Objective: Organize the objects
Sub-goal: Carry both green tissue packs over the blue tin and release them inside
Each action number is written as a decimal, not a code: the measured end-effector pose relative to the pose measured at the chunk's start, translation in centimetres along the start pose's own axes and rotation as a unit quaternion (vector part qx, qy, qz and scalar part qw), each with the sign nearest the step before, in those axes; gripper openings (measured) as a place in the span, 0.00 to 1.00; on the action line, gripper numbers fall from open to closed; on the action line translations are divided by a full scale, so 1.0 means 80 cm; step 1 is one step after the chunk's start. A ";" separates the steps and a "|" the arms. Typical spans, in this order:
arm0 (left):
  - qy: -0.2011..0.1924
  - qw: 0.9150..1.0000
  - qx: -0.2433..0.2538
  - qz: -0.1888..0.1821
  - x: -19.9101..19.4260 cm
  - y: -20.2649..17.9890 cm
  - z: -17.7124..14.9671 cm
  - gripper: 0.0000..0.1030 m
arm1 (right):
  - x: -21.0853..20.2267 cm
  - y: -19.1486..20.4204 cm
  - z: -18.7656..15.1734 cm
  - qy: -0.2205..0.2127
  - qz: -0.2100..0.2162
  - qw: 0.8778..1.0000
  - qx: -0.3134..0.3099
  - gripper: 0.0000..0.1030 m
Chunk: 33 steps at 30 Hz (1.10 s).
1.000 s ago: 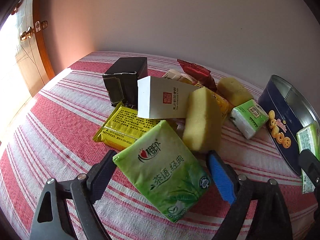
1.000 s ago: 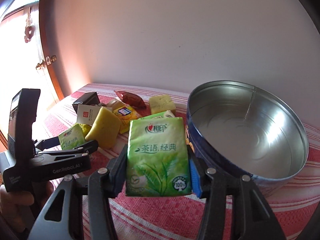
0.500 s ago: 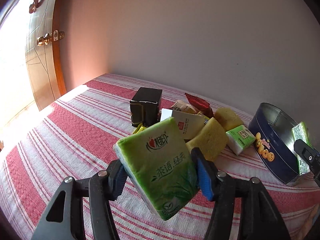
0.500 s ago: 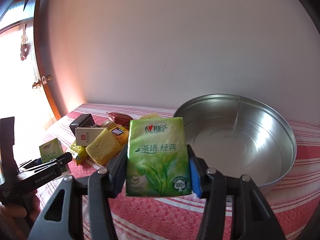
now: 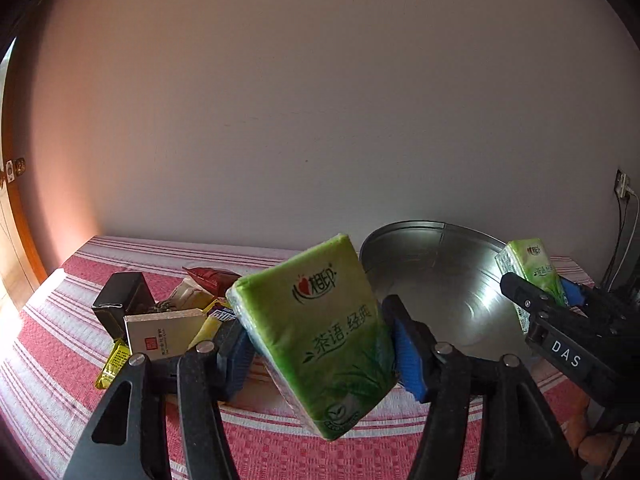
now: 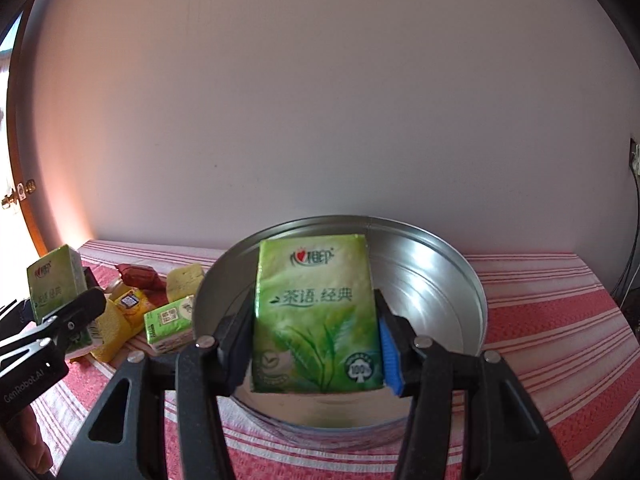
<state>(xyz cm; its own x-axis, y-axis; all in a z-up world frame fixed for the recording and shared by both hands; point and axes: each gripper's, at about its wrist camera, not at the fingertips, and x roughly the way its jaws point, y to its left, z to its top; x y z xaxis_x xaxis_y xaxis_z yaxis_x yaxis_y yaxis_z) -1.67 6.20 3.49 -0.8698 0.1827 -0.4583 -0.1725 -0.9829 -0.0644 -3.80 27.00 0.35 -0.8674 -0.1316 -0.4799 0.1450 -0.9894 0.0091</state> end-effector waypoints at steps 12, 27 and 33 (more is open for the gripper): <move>0.019 0.998 0.043 -0.029 0.077 -0.089 0.010 0.61 | 0.046 -0.066 -0.003 0.025 -0.086 0.996 -0.015 0.52; 0.023 0.999 0.035 -0.011 0.103 -0.064 0.011 0.77 | 0.052 -0.052 -0.004 0.035 -0.055 0.998 -0.003 0.66; -0.034 0.999 -0.010 -0.003 0.069 -0.011 0.027 0.99 | 0.008 -0.086 0.007 -0.043 -0.039 0.993 0.099 0.99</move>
<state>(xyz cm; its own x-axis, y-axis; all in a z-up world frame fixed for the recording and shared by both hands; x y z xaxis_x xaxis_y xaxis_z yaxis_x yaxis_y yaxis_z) -7.29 8.09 2.92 -0.8984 0.1887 -0.3966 -0.1689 -0.9820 -0.0847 -5.64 33.72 0.45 -0.9107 -0.0506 -0.4100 -0.0128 -0.9885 0.1505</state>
